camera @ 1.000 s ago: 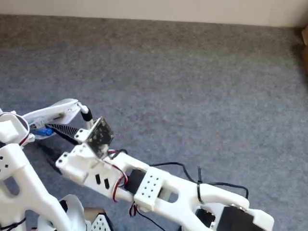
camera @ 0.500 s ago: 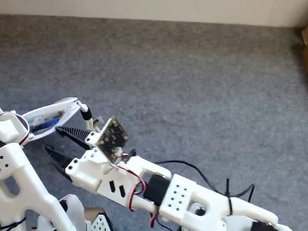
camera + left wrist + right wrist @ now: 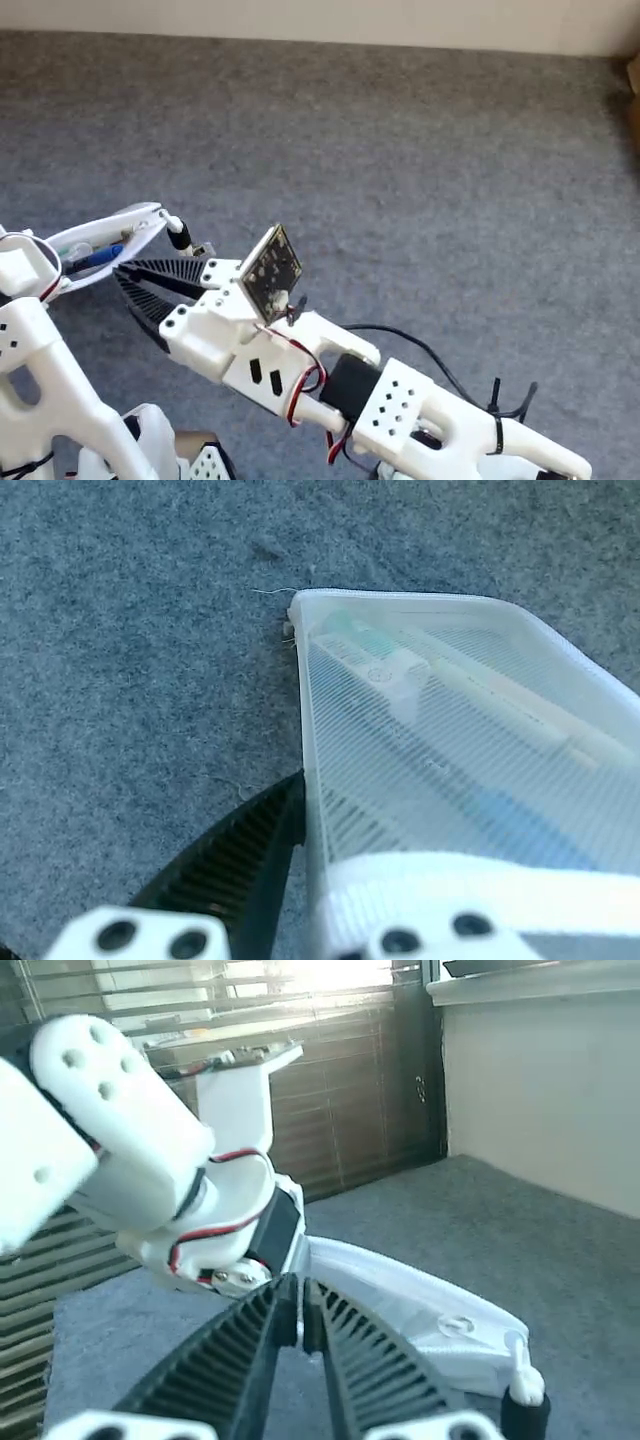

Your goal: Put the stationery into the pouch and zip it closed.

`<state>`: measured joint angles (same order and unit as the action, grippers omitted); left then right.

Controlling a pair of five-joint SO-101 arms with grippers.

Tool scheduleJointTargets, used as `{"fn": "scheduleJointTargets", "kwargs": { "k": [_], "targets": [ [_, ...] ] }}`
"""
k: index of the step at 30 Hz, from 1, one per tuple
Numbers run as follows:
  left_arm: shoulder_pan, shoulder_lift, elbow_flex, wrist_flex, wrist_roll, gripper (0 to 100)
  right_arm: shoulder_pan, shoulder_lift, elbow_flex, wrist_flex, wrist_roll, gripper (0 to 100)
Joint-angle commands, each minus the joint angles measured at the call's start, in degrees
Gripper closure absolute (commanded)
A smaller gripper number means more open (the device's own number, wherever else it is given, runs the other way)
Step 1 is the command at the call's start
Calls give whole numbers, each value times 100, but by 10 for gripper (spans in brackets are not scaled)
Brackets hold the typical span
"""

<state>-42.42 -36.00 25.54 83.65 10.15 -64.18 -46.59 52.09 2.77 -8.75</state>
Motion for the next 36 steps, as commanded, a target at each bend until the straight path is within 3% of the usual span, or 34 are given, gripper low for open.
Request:
{"fn": "scheduleJointTargets", "kwargs": {
  "k": [1, 7, 12, 14, 19, 24, 36],
  "targets": [
    [-40, 110, 40, -149, 70, 995, 136, -215, -514, 787, -18, 995],
    [-31, 110, 48, -149, 70, 995, 505, -224, -1270, 2492, -9, 995],
    [-31, 110, 40, -149, 79, 995, 655, -224, -1147, 2703, 396, 995],
    [-31, 110, 40, -149, 79, 995, 655, -215, -1007, 2686, 387, 978],
    [-31, 110, 40, -149, 79, 995, 655, -145, -681, 2202, 193, 812],
    [-31, 110, 48, -149, 79, 995, 655, 708, -690, 2097, 79, 804],
    [-31, 110, 66, -149, 70, 995, 927, 2000, -980, 514, 70, 804]
  ]
}}
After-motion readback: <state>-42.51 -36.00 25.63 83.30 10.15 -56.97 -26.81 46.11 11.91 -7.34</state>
